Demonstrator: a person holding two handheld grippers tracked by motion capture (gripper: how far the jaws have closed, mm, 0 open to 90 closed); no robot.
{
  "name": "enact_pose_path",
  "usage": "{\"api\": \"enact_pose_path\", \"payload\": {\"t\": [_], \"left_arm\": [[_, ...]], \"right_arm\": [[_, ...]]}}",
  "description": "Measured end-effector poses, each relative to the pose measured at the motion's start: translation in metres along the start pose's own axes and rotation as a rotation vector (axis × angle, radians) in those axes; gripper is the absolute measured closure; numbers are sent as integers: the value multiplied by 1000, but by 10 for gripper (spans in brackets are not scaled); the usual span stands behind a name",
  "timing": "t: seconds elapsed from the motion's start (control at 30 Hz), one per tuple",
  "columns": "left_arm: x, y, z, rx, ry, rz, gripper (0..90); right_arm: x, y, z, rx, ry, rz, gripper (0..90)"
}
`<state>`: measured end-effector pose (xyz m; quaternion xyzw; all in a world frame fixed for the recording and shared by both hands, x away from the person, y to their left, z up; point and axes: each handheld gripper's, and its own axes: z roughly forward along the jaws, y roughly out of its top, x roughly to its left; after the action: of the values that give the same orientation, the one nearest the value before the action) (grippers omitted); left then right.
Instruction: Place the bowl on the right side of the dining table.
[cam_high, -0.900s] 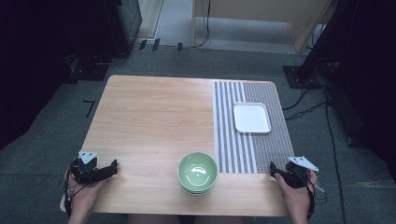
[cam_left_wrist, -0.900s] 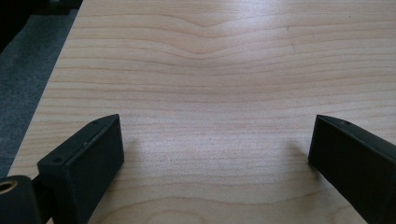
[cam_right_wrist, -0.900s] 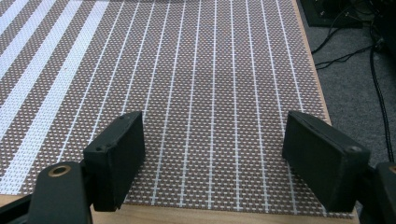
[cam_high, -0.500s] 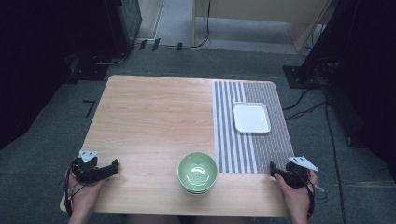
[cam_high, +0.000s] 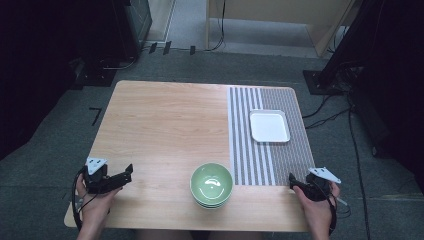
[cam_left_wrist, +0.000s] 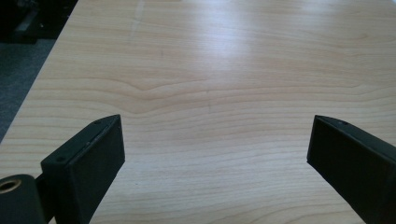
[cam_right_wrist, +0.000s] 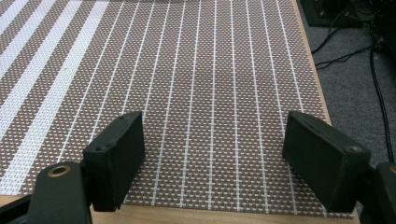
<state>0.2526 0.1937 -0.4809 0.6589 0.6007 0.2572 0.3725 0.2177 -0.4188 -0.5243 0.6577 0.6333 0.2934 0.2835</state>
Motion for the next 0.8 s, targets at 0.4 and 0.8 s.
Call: {"api": "enact_pose_path", "payload": {"t": [0.4,0.8], "left_arm": [[-33,6,-9,-30,-79,30,50],[-54,21,-11,-58,-123,52,50]], "right_arm": [[0,0,0,0,0,0,211],[0,0,0,0,0,0,211]]}}
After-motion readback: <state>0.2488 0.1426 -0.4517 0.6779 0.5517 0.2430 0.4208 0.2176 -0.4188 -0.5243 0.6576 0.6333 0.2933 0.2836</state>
